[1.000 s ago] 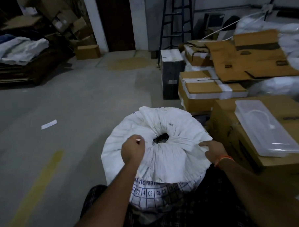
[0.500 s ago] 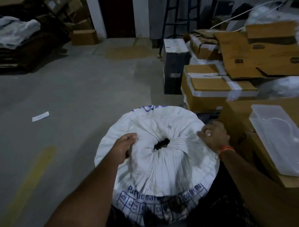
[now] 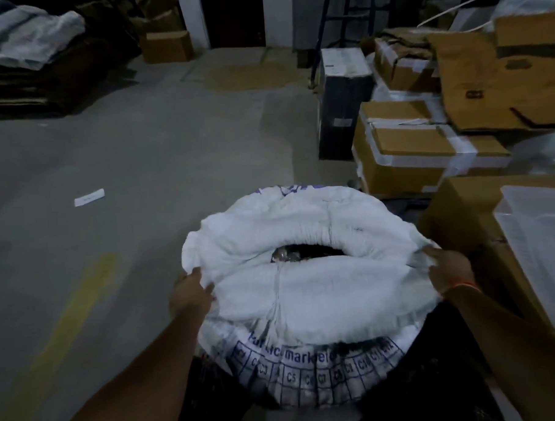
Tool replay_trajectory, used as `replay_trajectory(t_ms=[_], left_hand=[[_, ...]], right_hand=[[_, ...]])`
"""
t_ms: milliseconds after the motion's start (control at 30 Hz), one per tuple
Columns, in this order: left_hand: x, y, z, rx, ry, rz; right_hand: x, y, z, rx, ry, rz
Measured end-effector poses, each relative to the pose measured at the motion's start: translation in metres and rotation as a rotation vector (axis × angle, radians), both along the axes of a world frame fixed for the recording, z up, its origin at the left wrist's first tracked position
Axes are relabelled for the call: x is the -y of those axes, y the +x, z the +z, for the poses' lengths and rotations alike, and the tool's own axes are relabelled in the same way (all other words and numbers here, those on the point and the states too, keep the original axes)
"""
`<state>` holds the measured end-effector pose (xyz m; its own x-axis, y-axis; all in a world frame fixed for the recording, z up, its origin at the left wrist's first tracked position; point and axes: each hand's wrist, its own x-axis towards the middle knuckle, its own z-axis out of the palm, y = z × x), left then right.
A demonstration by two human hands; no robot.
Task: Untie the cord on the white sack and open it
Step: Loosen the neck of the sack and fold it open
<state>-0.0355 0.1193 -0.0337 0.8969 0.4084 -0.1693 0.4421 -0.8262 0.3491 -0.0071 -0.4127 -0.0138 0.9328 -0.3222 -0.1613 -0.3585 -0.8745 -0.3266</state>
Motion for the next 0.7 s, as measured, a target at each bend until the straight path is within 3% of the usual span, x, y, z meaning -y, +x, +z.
replay_trajectory(t_ms=[67, 133, 233, 300, 367, 433, 533, 600, 700], left_hand=[[0.012, -0.001, 0.009, 0.004, 0.037, -0.064], [0.031, -0.009, 0.024, 0.150, 0.178, -0.108], [0.062, -0.038, 0.052, 0.578, 0.334, -0.428], [0.076, -0.059, 0.056, 0.701, 0.310, -0.744], [0.081, -0.070, 0.045, 0.525, 0.288, -1.051], [0.082, -0.072, 0.026, 0.260, 0.411, -1.221], [0.091, -0.076, 0.007, 0.088, 0.545, -1.234], [0.103, -0.085, 0.005, 0.079, 0.641, -1.222], [0.115, -0.089, 0.009, 0.123, 0.668, -1.150]], right_hand=[[-0.016, -0.013, 0.004, 0.062, -0.100, 0.000], [-0.048, -0.031, 0.014, 0.271, -0.227, 0.043], [-0.099, -0.073, 0.037, 0.659, -0.326, 0.530], [-0.123, -0.098, 0.035, 0.669, -0.321, 0.859], [-0.137, -0.113, 0.023, 0.438, -0.433, 1.033], [-0.144, -0.120, 0.013, 0.230, -0.558, 1.138], [-0.164, -0.131, 0.016, 0.267, -0.617, 1.180], [-0.179, -0.144, 0.001, 0.354, -0.665, 1.189], [-0.181, -0.140, -0.018, 0.287, -0.778, 1.027]])
